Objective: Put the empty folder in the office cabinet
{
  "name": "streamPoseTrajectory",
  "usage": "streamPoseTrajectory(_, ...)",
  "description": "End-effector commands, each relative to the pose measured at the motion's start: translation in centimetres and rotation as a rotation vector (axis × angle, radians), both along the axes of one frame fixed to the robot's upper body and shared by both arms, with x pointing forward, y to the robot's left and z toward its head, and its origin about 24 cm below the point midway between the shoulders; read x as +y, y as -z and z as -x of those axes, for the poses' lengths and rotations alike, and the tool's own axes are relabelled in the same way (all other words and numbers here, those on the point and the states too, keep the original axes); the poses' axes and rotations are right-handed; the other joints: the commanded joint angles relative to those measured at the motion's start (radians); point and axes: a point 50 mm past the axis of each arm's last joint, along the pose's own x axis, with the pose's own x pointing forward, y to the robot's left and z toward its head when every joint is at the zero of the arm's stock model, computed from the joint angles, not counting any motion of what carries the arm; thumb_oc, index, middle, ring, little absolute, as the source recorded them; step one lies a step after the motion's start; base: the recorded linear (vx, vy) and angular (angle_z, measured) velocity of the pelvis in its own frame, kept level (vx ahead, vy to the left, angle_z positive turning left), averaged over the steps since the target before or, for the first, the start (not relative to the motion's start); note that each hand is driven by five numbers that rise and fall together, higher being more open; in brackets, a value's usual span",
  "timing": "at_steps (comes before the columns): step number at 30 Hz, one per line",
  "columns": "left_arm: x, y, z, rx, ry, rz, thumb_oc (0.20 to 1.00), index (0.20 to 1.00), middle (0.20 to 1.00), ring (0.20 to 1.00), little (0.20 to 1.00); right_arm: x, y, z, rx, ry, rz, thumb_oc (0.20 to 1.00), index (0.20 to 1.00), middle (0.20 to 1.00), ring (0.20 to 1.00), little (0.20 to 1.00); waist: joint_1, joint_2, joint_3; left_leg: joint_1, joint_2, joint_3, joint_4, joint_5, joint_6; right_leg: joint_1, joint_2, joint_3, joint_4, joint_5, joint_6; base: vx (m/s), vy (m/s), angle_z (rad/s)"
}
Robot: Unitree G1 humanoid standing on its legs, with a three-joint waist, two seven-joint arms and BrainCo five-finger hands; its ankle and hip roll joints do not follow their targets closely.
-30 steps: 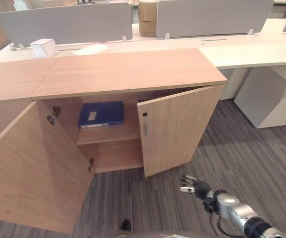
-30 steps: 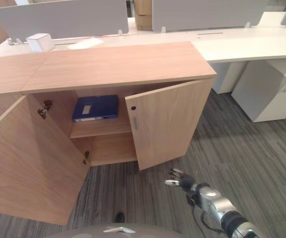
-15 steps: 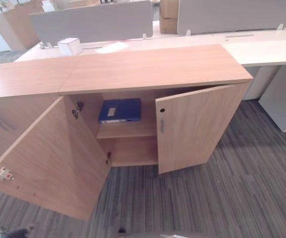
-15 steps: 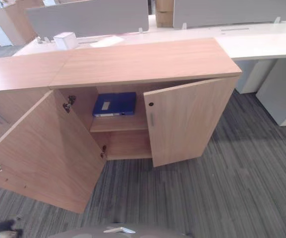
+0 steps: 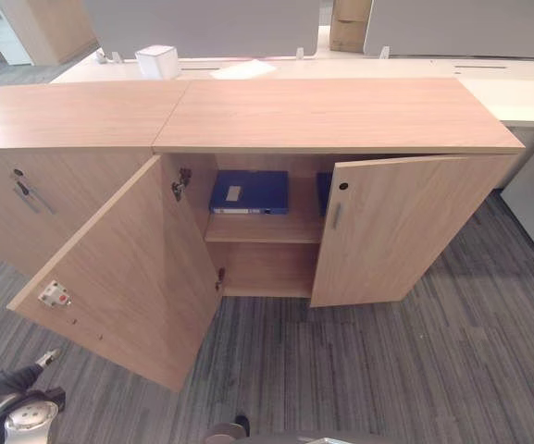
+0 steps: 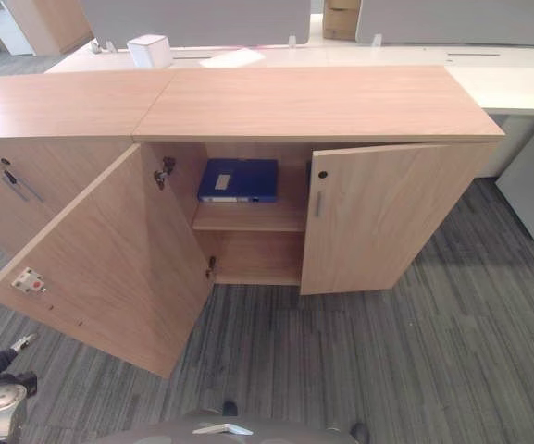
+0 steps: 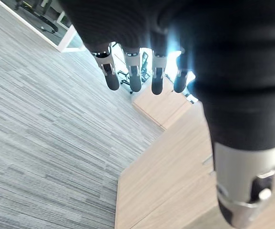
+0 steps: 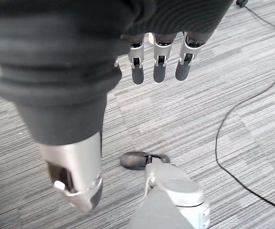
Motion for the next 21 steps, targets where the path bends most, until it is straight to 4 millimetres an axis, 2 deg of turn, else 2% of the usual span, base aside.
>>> streamPoseTrajectory(1,1.3,-2.3,-0.8,-0.047,0.02,-0.124,1.0,1.0,1.0,1.0,1.0,-1.9,-0.6,-1.2,-0.022,-0.017,0.06,1.0,1.0,1.0,1.0,1.0,0.002,0.018,-0.006,0.068,-0.028,-0.019,-0.171,-0.029,0.06,-0.054,0.01,-0.011,0.051,-0.001,0.046,0.02,0.056,-0.12)
streamPoseTrajectory(5,0.0,-3.5,-3.1,-0.141,0.088,-0.133,1.0,1.0,1.0,1.0,1.0,-1.6,-0.5,-1.3,-0.041,0.007,0.063,1.0,1.0,1.0,1.0,1.0,-0.007,-0.017,-0.018,0.08,-0.041,-0.007,-0.171,-0.042,0.069,-0.05,-0.003,0.002,0.048,0.017,0.057,0.03,0.027,-0.08)
streamPoseTrajectory(9,-1.5,-3.8,-4.7,-0.215,0.138,-0.091,1.0,1.0,1.0,1.0,1.0,-1.5,-0.5,-1.0,-0.028,0.004,0.065,1.0,1.0,1.0,1.0,1.0,-0.014,-0.033,-0.025,0.087,-0.046,-0.003,-0.171,-0.049,0.075,-0.048,-0.009,0.006,0.047,0.028,0.062,0.03,0.001,-0.14)
streamPoseTrajectory(13,-4.8,-4.0,-7.1,-0.303,0.251,-0.016,1.0,1.0,1.0,1.0,1.0,-1.3,-0.4,-0.8,-0.014,-0.008,0.061,1.0,1.0,1.0,1.0,1.0,-0.026,-0.046,-0.031,0.095,-0.05,0.002,-0.171,-0.055,0.08,-0.047,-0.013,0.009,0.048,0.038,0.066,0.01,-0.004,-0.02)
streamPoseTrajectory(15,-6.0,-3.7,-7.7,-0.323,0.284,0.028,1.0,1.0,1.0,1.0,1.0,-1.2,-0.4,-0.9,-0.015,-0.012,0.06,1.0,1.0,1.0,1.0,1.0,-0.032,-0.052,-0.033,0.099,-0.052,0.006,-0.171,-0.058,0.082,-0.046,-0.014,0.014,0.051,0.042,0.067,0.0,0.0,0.0)
streamPoseTrajectory(16,-7.6,-3.7,-8.6,-0.35,0.341,0.075,1.0,1.0,1.0,1.0,1.0,-1.0,-0.3,-1.0,-0.016,-0.014,0.054,1.0,1.0,1.0,1.0,1.0,-0.038,-0.055,-0.035,0.103,-0.053,0.007,-0.171,-0.06,0.085,-0.046,-0.015,0.018,0.054,0.045,0.068,0.0,0.0,0.0)
streamPoseTrajectory(17,-7.6,-3.6,-8.6,-0.35,0.341,0.076,1.0,1.0,1.0,1.0,1.0,-1.0,-0.3,-1.0,-0.016,-0.014,0.055,1.0,1.0,1.0,1.0,1.0,-0.037,-0.054,-0.035,0.103,-0.053,0.008,-0.171,-0.06,0.085,-0.046,-0.015,0.018,0.054,0.045,0.068,0.0,0.0,0.0)
streamPoseTrajectory(21,-11.2,-3.3,-9.8,-0.392,0.473,0.213,1.0,1.0,1.0,1.0,1.0,-0.9,-0.3,-1.2,-0.011,-0.031,0.054,1.0,1.0,1.0,1.0,1.0,-0.046,-0.057,-0.037,0.112,-0.056,0.011,-0.171,-0.066,0.091,-0.046,-0.018,0.025,0.06,0.053,0.07,0.02,0.003,0.04)
